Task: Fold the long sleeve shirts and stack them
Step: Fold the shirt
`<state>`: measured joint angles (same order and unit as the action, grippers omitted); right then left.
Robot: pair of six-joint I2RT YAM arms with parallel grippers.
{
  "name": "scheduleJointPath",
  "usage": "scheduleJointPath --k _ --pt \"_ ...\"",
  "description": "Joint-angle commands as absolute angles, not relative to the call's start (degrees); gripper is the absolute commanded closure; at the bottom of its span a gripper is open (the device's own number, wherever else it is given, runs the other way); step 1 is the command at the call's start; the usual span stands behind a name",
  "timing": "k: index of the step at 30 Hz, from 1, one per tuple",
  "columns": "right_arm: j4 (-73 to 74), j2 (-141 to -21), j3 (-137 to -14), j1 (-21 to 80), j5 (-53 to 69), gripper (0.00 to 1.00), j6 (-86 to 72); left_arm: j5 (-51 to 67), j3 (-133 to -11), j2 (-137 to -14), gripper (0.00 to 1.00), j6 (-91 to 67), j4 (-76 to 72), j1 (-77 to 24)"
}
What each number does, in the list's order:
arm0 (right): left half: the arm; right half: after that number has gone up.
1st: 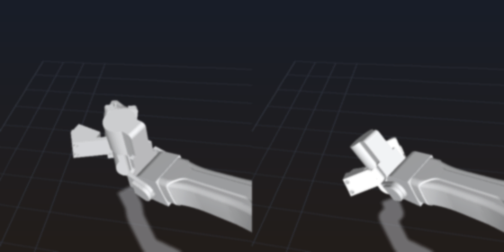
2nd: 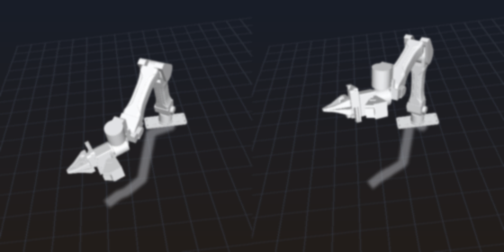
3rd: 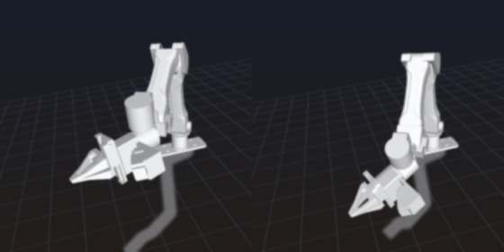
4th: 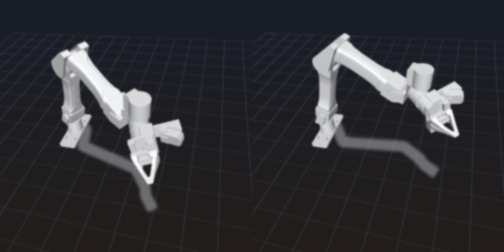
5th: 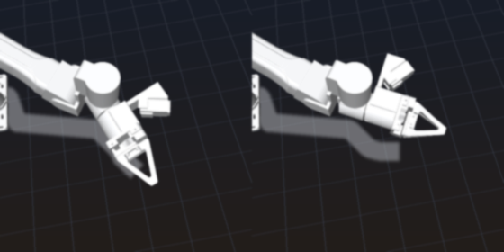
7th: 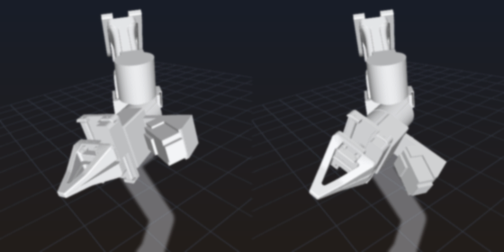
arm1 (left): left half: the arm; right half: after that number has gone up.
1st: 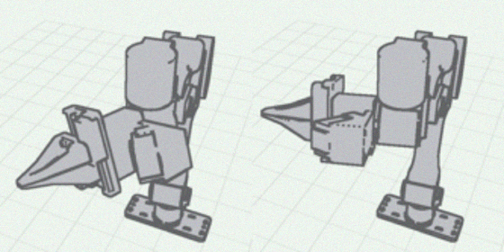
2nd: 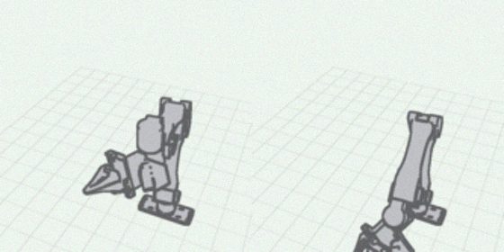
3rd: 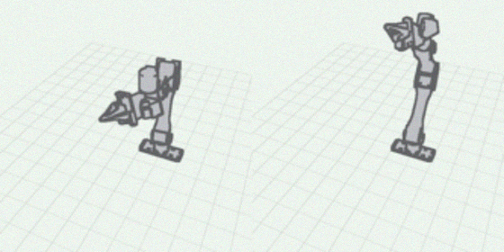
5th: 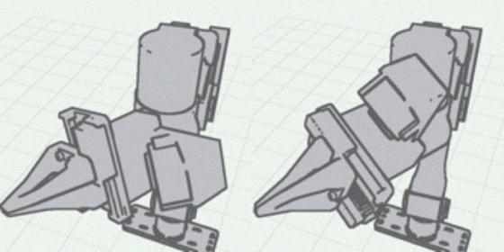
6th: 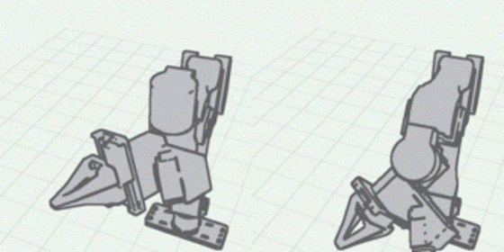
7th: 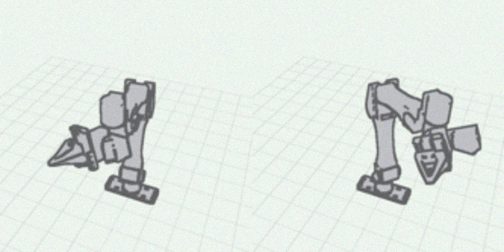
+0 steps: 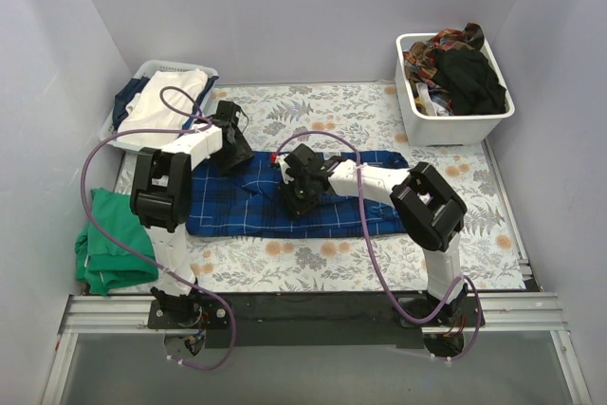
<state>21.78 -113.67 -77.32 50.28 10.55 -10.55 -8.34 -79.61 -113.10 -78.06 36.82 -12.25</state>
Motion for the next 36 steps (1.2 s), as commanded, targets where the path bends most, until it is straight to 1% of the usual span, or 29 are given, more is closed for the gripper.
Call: scheduleJointPath --k 1,5,8,11,12,13,18,19,21,22,24,26,27,31,36 --pt "30.93 -114.88 -73.39 50.36 5.45 0.65 -9.93 -10.29 -82.53 -114.44 0.41 -75.85 33.93 -10.99" --pt "31.55 -111.19 -74.18 50.36 3.52 0.65 -10.02 -7.83 -82.79 -111.55 0.41 -74.80 33.22 -10.99" --pt "32.69 -106.97 -75.50 50.36 -1.73 0.65 -10.37 -6.68 -82.09 -107.95 0.41 -74.09 33.49 -10.99" --pt "32.70 -102.14 -76.11 49.57 -4.74 0.62 -11.68 -4.84 -80.86 -104.69 0.38 -72.51 32.87 -10.99" --pt "32.78 -100.13 -76.20 48.96 -4.75 0.59 -11.95 -4.14 -80.69 -102.76 0.37 -72.16 32.78 -10.99" --pt "32.70 -99.24 -76.55 47.74 -4.92 0.58 -12.21 -3.78 -80.34 -101.96 0.34 -71.38 32.61 -10.99" --pt "33.39 -95.19 -76.82 42.29 -6.86 0.49 -15.02 -3.16 -79.89 -98.97 0.29 -70.49 33.57 -10.99" --pt "33.83 -95.19 -76.90 38.71 -6.42 0.46 -15.73 -3.51 -79.72 -98.88 0.28 -70.58 33.75 -10.99" --pt "34.45 -95.01 -75.94 34.74 -4.40 0.44 -16.69 -4.22 -79.45 -98.88 0.28 -70.93 34.45 -11.07" --pt "34.45 -95.10 -75.50 31.06 -4.05 0.43 -16.87 -4.57 -79.37 -99.05 0.27 -71.10 34.71 -10.99" --pt "34.45 -96.23 -75.32 27.88 -4.22 0.39 -16.18 -5.10 -79.10 -99.32 0.20 -71.71 35.42 -10.90" --pt "34.63 -97.73 -76.80 25.23 -6.14 0.36 -13.98 -5.19 -78.58 -99.23 0.13 -71.81 35.42 -10.90" --pt "34.80 -99.30 -77.34 24.62 -6.94 0.33 -13.54 -5.01 -78.40 -99.14 0.12 -71.98 35.16 -10.90" --pt "36.21 -103.00 -80.68 21.72 -8.44 0.33 -13.01 -4.39 -78.57 -99.75 0.11 -72.16 35.51 -10.90" --pt "36.04 -105.81 -80.42 18.20 -5.28 0.33 -15.12 -3.78 -78.31 -99.67 0.08 -72.25 35.77 -10.90"
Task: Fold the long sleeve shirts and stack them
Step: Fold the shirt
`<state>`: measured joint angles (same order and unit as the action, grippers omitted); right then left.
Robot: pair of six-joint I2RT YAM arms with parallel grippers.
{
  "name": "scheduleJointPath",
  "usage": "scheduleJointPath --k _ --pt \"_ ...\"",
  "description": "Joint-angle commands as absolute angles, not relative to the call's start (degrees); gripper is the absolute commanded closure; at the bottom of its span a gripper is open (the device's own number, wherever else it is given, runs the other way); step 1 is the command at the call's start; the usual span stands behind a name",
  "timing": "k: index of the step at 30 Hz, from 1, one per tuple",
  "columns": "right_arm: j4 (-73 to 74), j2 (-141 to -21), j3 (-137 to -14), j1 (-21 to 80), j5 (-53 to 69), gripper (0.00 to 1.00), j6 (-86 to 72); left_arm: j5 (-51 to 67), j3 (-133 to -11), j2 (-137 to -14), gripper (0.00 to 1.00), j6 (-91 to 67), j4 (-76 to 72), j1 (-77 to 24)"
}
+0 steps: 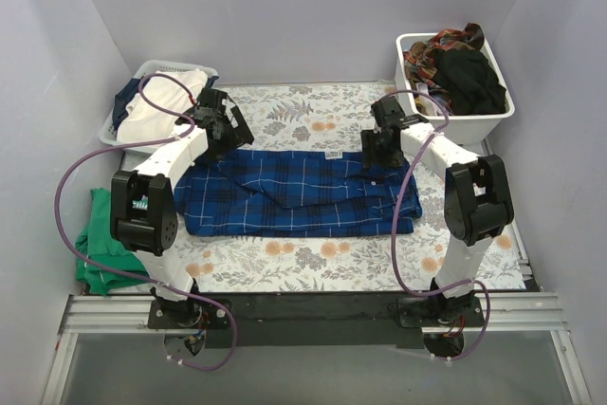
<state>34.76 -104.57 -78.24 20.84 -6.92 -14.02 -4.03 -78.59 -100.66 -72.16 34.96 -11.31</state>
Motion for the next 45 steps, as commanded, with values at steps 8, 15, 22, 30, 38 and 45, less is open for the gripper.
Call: scheduleJointPath --k 8,15,22,30,38,45 --pt "34.19 -109.07 -78.66 17.58 -2.03 0.34 -14.85 -3.69 -77.87 -99.84 0.02 -71.90 35.59 -10.90" --pt "31.29 -108.54 -76.99 17.58 1.67 0.36 -14.68 -4.13 -77.87 -100.28 0.02 -71.81 35.86 -10.90" --pt "31.81 -108.37 -76.99 17.58 1.06 0.62 -15.64 -4.22 -77.87 -100.81 0.02 -71.72 35.95 -10.90" --pt "32.96 -103.89 -77.26 17.58 -4.75 0.99 -16.44 -4.57 -77.96 -101.42 0.02 -71.63 36.04 -10.90" --pt "33.05 -98.79 -79.53 17.67 -6.50 0.99 -15.21 -4.66 -77.00 -101.87 0.02 -71.46 36.12 -10.99" --pt "33.31 -101.42 -82.97 17.49 -8.00 0.99 -14.85 -5.27 -74.09 -101.86 0.02 -72.33 35.16 -10.99"
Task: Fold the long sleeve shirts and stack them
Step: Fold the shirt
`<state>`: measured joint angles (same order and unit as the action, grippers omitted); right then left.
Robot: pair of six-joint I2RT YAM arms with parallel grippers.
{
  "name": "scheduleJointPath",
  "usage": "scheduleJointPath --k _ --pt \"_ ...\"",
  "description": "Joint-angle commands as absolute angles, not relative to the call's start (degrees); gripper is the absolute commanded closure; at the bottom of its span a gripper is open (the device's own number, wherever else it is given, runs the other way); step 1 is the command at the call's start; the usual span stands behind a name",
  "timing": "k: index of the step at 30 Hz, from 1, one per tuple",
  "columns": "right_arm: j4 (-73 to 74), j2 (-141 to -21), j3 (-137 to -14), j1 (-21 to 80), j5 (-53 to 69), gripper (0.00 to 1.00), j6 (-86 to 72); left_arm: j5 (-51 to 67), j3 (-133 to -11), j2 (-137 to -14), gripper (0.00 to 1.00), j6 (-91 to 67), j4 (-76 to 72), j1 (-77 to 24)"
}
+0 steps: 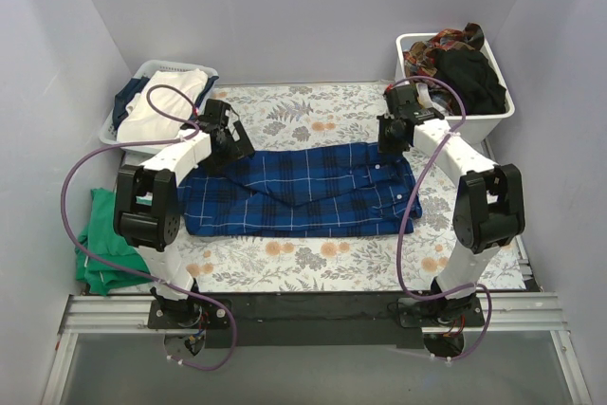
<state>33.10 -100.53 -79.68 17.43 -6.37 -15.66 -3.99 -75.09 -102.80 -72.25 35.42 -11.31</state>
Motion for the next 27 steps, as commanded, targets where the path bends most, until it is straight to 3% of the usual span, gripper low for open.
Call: scheduleJointPath --k 1,14,27 --pt "33.57 -102.30 -83.14 17.49 -8.17 0.99 -14.94 -5.71 -74.18 -102.13 0.02 -72.33 35.50 -10.99" --pt "36.65 -107.14 -82.44 16.44 -11.69 0.99 -18.28 -12.22 -74.18 -99.49 0.02 -74.09 36.12 -10.81" --pt "37.53 -107.93 -79.63 15.91 -11.87 0.99 -17.58 -10.11 -79.01 -101.95 0.02 -73.83 31.47 -10.81"
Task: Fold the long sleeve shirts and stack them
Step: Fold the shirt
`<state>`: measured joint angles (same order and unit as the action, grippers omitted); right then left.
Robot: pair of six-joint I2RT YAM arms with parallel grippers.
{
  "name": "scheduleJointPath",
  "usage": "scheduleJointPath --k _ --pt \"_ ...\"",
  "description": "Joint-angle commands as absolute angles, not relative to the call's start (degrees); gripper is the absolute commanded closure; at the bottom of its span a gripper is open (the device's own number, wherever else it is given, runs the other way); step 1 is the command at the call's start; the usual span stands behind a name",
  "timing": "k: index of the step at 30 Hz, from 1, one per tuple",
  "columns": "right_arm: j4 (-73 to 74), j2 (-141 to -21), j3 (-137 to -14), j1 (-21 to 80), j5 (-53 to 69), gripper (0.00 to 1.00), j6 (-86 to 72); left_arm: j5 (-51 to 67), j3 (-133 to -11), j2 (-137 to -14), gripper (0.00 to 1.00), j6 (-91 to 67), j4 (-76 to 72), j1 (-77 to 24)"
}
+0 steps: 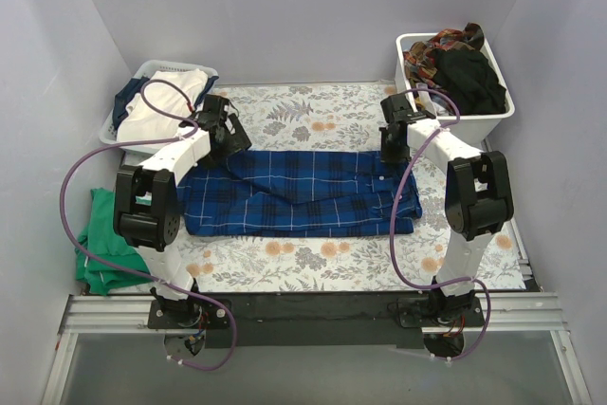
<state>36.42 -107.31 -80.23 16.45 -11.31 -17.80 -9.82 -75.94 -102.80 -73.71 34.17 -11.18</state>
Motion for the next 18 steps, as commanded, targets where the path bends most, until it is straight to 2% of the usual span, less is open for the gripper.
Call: scheduleJointPath --k 1,4,6,7,10,13,18 --pt "37.79 -108.28 -79.63 16.00 -11.87 0.99 -17.49 -9.93 -78.93 -101.61 0.02 -73.83 30.68 -10.90" --pt "37.88 -108.46 -79.72 15.91 -11.08 0.97 -17.05 -9.05 -78.40 -100.46 0.02 -73.83 27.69 -10.90" --pt "37.88 -108.46 -79.63 16.00 -10.46 0.85 -16.88 -8.88 -78.66 -101.16 0.02 -74.09 26.64 -10.90" --pt "37.88 -108.46 -79.63 16.00 -10.28 0.73 -16.96 -8.96 -78.84 -101.77 0.02 -74.18 26.54 -10.81" --pt "37.79 -107.76 -79.98 16.00 -9.41 0.53 -16.79 -9.23 -79.54 -103.62 0.04 -74.88 27.07 -10.90" --pt "37.71 -106.44 -80.42 16.00 -9.49 0.46 -16.79 -11.33 -78.58 -103.89 0.04 -76.29 26.37 -10.81" --pt "37.27 -103.98 -82.70 16.08 -7.39 0.44 -16.35 -14.23 -78.22 -104.32 0.04 -76.55 24.70 -10.90"
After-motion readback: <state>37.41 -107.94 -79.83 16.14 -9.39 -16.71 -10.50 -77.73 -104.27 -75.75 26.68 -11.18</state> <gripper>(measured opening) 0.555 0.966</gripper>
